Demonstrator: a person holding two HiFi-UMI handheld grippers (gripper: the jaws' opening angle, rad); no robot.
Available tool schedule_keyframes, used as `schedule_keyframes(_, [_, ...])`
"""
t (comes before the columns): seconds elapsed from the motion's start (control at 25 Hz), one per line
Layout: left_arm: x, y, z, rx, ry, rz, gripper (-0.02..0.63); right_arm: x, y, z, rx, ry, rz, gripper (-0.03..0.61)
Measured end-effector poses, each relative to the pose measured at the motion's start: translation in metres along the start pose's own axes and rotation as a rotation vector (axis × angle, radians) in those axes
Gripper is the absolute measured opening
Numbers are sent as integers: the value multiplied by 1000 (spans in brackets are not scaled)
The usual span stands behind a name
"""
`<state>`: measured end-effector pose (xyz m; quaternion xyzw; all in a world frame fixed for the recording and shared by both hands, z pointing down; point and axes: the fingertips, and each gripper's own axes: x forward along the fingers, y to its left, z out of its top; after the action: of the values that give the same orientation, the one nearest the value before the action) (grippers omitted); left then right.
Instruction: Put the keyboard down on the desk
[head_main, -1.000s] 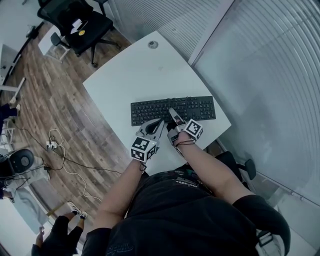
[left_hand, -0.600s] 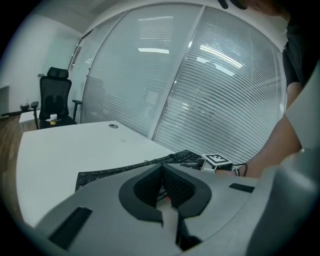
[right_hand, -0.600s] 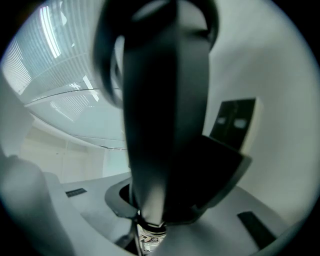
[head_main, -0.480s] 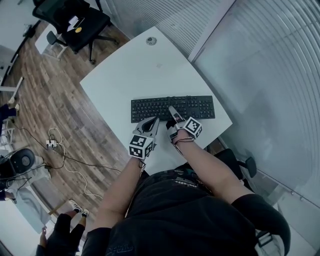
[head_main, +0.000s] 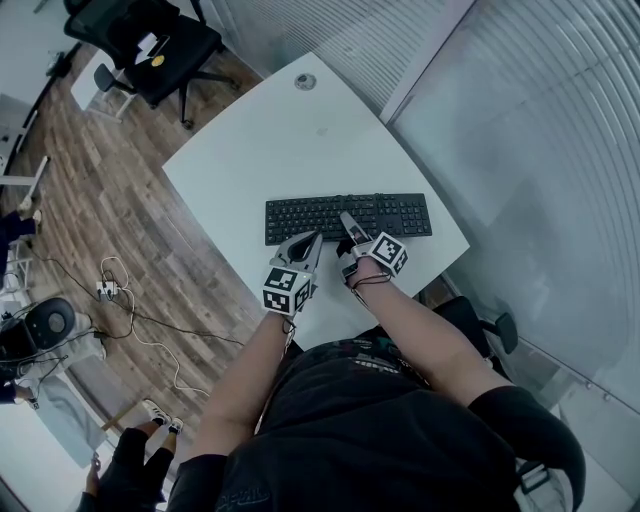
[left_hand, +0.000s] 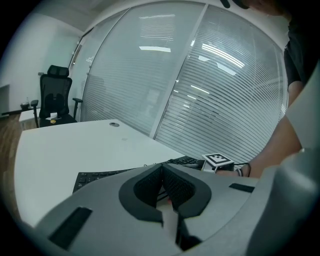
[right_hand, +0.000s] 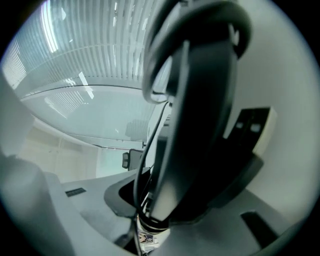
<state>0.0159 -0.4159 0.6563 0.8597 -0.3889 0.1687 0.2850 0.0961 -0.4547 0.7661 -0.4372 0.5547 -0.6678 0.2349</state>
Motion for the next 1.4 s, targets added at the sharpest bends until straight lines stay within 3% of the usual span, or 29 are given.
schedule_keyframes(0.16, [1, 0, 1, 13, 0, 2, 15, 2, 3, -3, -44, 34, -30, 123])
schedule_keyframes(0.52, [-5, -6, -4, 28, 5, 7, 15, -3, -2, -21, -221, 185, -184, 267])
schedule_keyframes(0.84, [-12, -12, -7, 90, 13, 9, 16, -7, -6, -32, -397, 313, -333, 331])
schedule_keyframes(1.2, [-26, -24, -15, 103, 7, 14, 15, -29, -9, -40, -350, 344, -307, 354])
schedule_keyframes(1.4, [-34, -31, -25, 113, 12, 20, 15, -47, -18, -48, -451, 385, -338, 356])
